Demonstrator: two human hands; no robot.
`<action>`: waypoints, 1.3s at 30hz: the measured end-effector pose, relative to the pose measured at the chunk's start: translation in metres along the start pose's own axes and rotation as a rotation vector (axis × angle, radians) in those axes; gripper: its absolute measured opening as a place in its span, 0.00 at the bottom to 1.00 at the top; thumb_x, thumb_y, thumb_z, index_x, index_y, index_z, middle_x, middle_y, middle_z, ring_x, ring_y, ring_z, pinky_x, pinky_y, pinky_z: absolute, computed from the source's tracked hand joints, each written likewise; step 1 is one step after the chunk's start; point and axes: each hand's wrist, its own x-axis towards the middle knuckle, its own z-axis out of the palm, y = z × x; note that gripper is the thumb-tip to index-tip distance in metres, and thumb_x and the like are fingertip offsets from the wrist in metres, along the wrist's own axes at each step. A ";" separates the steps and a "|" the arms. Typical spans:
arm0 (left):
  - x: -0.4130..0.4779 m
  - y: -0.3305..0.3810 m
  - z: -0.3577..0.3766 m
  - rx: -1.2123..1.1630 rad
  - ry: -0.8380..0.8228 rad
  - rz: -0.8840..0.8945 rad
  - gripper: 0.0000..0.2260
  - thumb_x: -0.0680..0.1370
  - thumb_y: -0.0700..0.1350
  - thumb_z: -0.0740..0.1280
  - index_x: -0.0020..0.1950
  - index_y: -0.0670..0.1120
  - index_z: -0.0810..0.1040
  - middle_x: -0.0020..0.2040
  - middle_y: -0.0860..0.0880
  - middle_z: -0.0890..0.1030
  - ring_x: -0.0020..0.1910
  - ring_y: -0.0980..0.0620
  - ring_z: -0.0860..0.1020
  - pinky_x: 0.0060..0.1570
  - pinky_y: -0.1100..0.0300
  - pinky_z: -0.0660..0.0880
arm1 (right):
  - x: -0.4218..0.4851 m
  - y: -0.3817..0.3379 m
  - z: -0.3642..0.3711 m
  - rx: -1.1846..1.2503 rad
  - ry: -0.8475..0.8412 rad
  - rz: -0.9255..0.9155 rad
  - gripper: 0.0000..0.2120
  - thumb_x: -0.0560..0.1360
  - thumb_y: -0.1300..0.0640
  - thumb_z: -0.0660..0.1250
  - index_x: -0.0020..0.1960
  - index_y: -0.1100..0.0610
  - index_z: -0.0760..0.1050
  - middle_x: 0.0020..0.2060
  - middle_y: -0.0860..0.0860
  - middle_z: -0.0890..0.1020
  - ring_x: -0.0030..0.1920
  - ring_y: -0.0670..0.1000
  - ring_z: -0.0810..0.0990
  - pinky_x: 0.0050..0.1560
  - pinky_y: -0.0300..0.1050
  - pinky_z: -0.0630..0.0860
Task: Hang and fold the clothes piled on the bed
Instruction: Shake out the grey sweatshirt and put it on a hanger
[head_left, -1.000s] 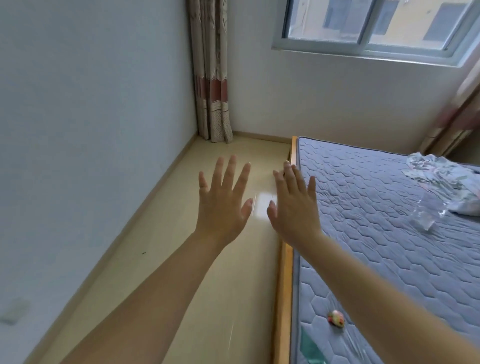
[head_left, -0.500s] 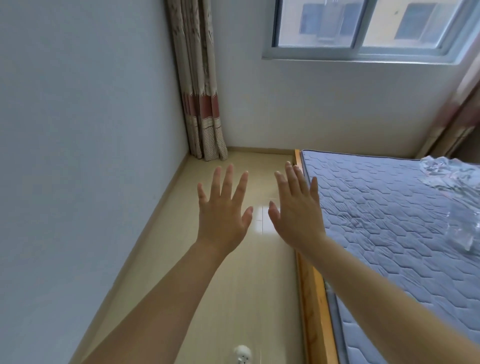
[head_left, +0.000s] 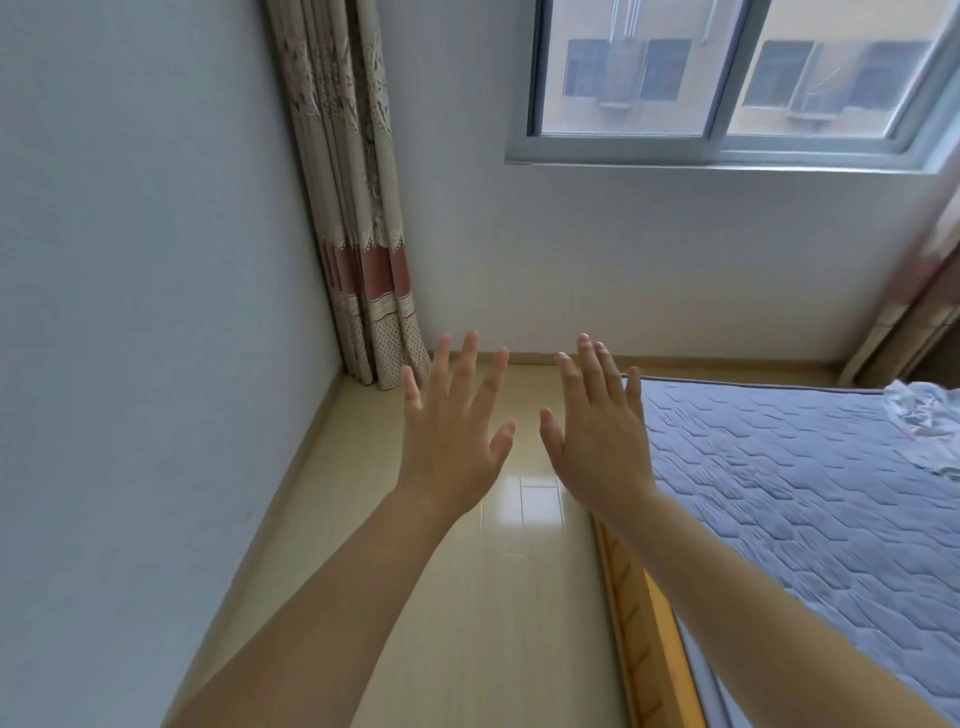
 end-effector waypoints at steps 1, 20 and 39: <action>0.021 -0.010 0.016 0.003 0.002 0.013 0.30 0.76 0.58 0.51 0.77 0.50 0.53 0.78 0.42 0.55 0.76 0.40 0.54 0.67 0.33 0.54 | 0.021 0.002 0.018 -0.009 0.001 0.007 0.28 0.76 0.46 0.51 0.71 0.59 0.61 0.72 0.60 0.65 0.73 0.60 0.62 0.70 0.63 0.59; 0.488 -0.130 0.279 -0.112 -0.157 0.275 0.31 0.78 0.61 0.47 0.77 0.54 0.38 0.78 0.47 0.39 0.77 0.44 0.38 0.69 0.38 0.38 | 0.418 0.128 0.286 -0.166 -0.046 0.277 0.28 0.76 0.46 0.51 0.71 0.60 0.64 0.73 0.59 0.65 0.73 0.59 0.62 0.70 0.61 0.54; 0.954 0.014 0.536 -0.287 -0.156 0.544 0.33 0.80 0.58 0.52 0.76 0.56 0.34 0.78 0.49 0.37 0.75 0.48 0.32 0.68 0.42 0.32 | 0.724 0.475 0.499 -0.258 0.038 0.519 0.27 0.76 0.47 0.53 0.70 0.61 0.65 0.71 0.61 0.66 0.72 0.61 0.65 0.68 0.65 0.58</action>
